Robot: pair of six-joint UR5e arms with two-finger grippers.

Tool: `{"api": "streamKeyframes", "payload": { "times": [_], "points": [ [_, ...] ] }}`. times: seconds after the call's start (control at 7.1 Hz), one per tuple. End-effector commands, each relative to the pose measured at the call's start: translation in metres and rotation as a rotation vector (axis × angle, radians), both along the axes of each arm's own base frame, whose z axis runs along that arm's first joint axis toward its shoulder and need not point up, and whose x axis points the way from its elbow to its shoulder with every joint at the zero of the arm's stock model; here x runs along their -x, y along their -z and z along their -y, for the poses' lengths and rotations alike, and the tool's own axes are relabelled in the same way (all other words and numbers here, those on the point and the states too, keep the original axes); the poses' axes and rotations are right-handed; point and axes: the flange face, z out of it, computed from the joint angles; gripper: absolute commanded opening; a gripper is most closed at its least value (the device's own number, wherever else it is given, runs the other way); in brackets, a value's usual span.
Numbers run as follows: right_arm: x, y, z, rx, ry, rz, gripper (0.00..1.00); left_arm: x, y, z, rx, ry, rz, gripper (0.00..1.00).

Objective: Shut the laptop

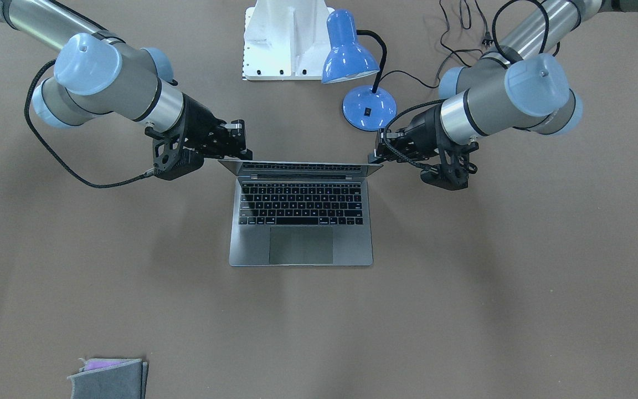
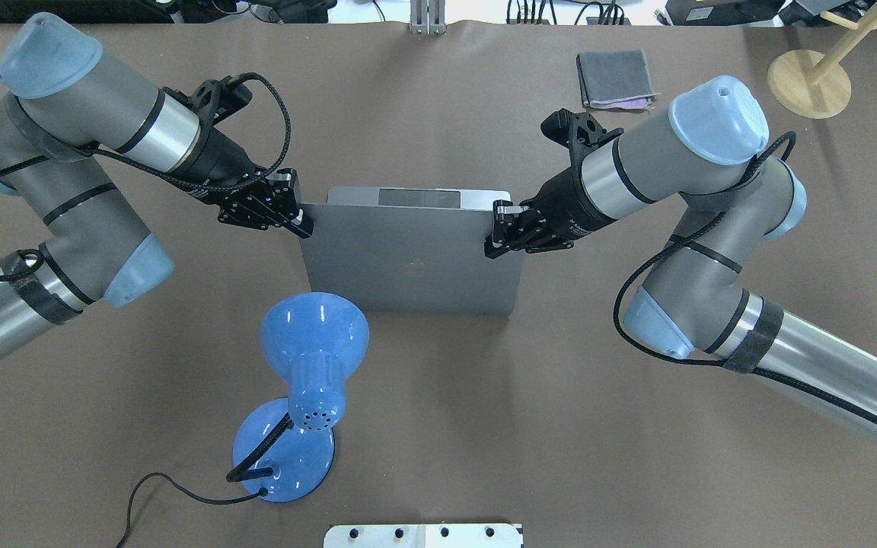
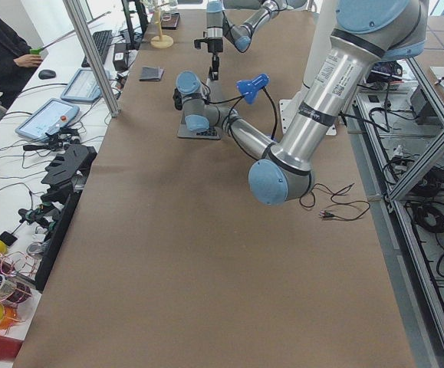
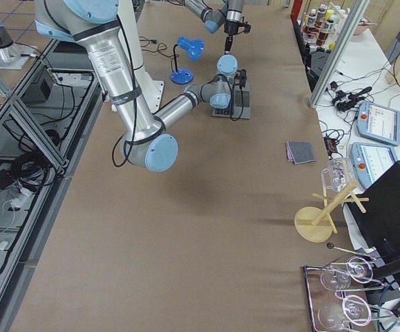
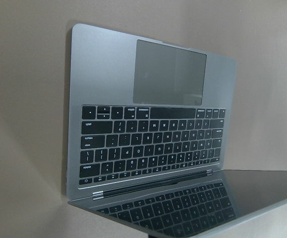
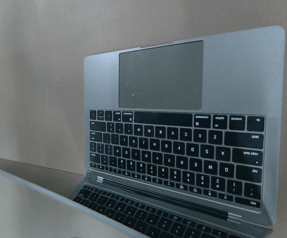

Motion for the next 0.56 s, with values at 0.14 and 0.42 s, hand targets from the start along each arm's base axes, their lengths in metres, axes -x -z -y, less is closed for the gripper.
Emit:
{"api": "streamKeyframes", "payload": {
  "times": [0.14, 0.42],
  "points": [
    [0.003, -0.005, 0.025, -0.010, -0.018, -0.020, 0.00, -0.004, 0.000, 0.013, 0.008, 0.009, 0.009, 0.00],
    [0.009, -0.011, 0.042, -0.012, -0.026, -0.039, 0.00, -0.007, -0.006, 0.019, 0.019, 0.012, 0.020, 0.00]
  ]
}}
